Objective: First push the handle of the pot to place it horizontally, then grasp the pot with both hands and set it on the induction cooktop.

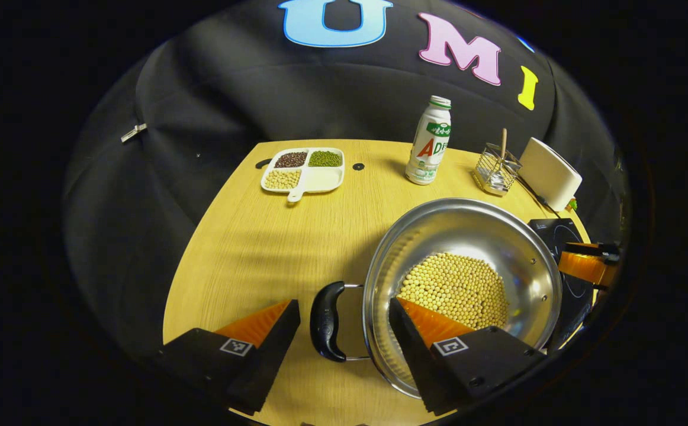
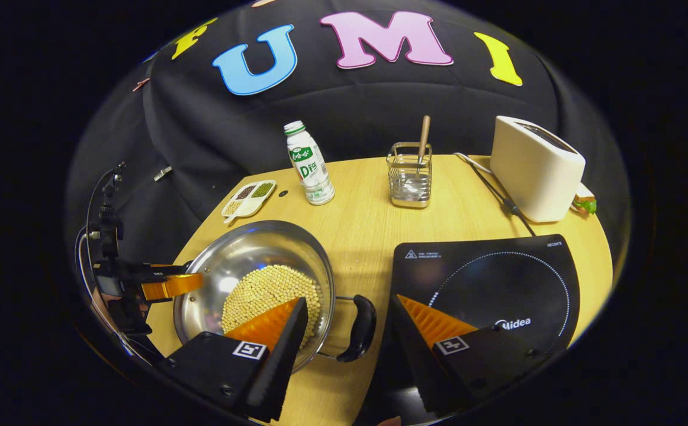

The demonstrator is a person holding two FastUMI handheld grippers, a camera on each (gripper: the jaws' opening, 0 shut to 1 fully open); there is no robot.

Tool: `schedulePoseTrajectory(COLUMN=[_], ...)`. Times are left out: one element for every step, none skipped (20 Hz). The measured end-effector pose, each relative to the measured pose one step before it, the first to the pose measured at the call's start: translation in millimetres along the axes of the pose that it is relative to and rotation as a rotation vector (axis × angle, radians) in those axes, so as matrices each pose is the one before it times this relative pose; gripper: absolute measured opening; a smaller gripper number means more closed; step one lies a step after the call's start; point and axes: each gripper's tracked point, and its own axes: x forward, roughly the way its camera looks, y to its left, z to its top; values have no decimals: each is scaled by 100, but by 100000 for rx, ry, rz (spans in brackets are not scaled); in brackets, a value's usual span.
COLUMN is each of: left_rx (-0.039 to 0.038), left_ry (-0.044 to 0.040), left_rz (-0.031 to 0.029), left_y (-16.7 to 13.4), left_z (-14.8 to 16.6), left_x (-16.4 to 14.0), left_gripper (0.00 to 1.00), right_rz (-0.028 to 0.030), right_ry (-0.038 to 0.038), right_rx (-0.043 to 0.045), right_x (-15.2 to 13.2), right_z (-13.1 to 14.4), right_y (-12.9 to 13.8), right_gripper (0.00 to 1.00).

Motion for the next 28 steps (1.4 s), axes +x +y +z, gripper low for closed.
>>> schedulePoseTrajectory(left_rx=[643,318,96,66,-216,-72,-99,-184,-295,-133,72,205,174,-38,-345,-329,-542,-472,-326,-510,-708,-1172,-1246,-794,-863,-745,-794,-610], left_ry=[910,396,258,253,255,468,582,534,112,92,316,140,85,23,52,176,-199,-186,11,-264,-550,-652,-706,-448,-274,229,-321,267], left_rz=[131,5,641,604,-333,-270,-574,-339,-265,-160,-147,-132,-123,58,186,-215,-44,-549,-1193,56,-272,-250,-99,-91,72,182,259,330], left_y=[69,50,190,246,35,-62,-89,-47,-21,39,79,86,139,320,375,99,87,-44,-214,47,9,33,-17,-33,-33,-19,-37,7], left_z=[-117,20,-4,12,-166,-45,-170,-150,14,-75,-72,-93,-18,-166,-62,-197,-9,-90,9,-33,62,35,71,29,-16,-127,49,-120], left_x=[276,327,186,238,187,135,263,144,163,133,47,19,39,33,26,-156,9,28,-44,-251,66,45,-90,-212,-252,-36,-401,-91], left_gripper=[94,94,91,87,83,82,83,83,82,82,82,82,81,81,82,82,82,81,78,76,71,70,67,66,64,63,61,60], right_rz=[-260,-567,-503,-49,169,-411,-385,-392,-440,-523,-909,-1097,-834,-836,141,15,-1324,467,1093,-234,367,981,759,397,-500,-684,-852,50], right_ry=[1339,1681,1156,1256,850,-1203,607,-38,704,254,645,625,801,1202,1280,722,407,-349,-55,-13,395,168,43,108,-452,-474,-180,305], right_rx=[468,323,178,740,847,146,145,-170,-650,-1138,-1711,-1642,-1425,-1162,-532,-510,-1925,-767,215,471,513,441,109,645,85,-750,95,-622], right_x=[444,521,527,618,127,400,362,179,211,283,333,320,458,423,418,363,430,290,70,55,-106,45,-36,78,106,-44,-67,-238], right_z=[-336,-512,-332,-313,-122,329,-33,36,-20,-21,-136,-110,-55,-193,-142,-142,-113,34,34,56,86,-115,-38,44,76,169,-104,-148], right_y=[34,-37,-102,23,64,31,-39,45,90,50,-9,-70,30,-37,197,242,-124,227,240,26,-82,187,-20,-12,-132,-95,85,36], right_gripper=[88,88,88,79,79,74,74,74,74,74,74,73,72,71,70,69,69,68,68,70,66,64,64,61,61,54,58,54])
